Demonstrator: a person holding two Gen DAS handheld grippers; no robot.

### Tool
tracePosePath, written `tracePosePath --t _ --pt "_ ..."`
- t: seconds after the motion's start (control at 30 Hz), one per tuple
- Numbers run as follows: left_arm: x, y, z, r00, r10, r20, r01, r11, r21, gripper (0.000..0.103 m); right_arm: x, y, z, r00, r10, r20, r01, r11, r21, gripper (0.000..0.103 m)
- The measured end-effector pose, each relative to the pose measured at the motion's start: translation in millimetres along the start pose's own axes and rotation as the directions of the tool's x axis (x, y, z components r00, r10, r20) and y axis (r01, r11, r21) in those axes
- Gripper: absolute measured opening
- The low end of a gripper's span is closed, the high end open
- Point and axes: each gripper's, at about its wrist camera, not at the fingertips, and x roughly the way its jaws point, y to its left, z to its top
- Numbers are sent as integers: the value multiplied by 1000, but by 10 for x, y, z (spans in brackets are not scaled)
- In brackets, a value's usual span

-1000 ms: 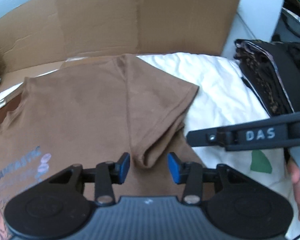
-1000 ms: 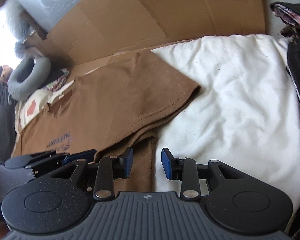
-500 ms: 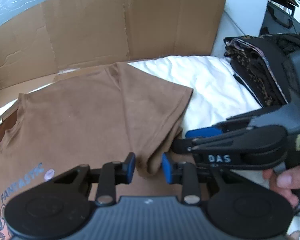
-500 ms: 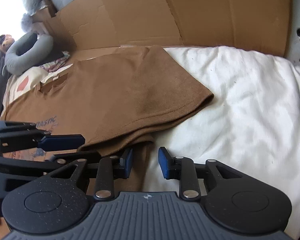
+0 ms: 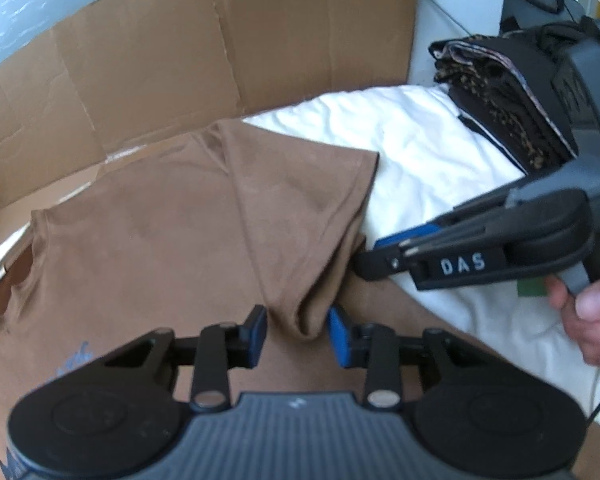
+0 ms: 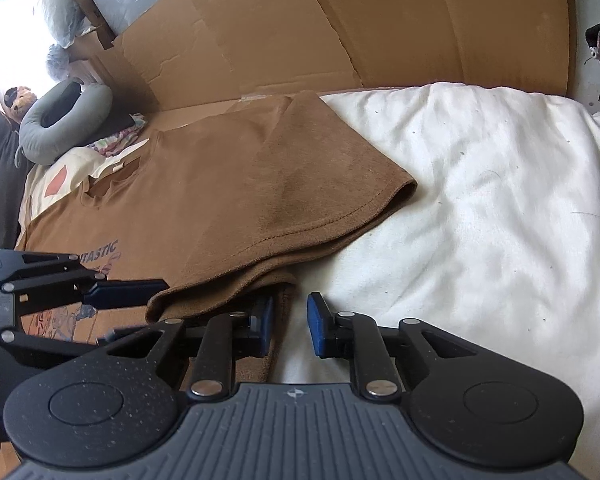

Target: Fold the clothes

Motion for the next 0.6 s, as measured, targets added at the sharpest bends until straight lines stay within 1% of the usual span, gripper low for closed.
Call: tracePosePath --t 0.1,0.17,0.2,0.23,0.27,0.37,0.5,0.6 --pt "-10 26 31 1000 -1 15 1 1000 4 33 15 31 15 1000 -14 4 14 1000 -15 24" --pt "-1 48 51 1000 -2 15 2 1000 2 22 23 42 17 1000 -20 5 20 999 -27 23" --pt "4 59 59 1000 -1 14 1 1000 2 19 27 48 17 1000 -23 6 23 999 -33 23" --pt "10 69 66 1000 1 11 -1 1000 2 13 31 53 18 1000 -25 6 26 999 -39 23" --pt "15 80 73 1000 2 7 -2 1000 0 10 34 55 18 1000 -27 7 28 999 -43 22" --pt "-9 133 85 1000 2 8 -2 1000 -31 7 37 44 8 1000 -28 8 28 999 -46 21" --pt "-111 265 81 1000 3 27 1 989 -145 6 44 66 12 999 -39 7 39 998 -54 20" --pt "-176 369 65 999 4 36 4 972 -235 6 42 68 6 999 -42 10 42 998 -54 20"
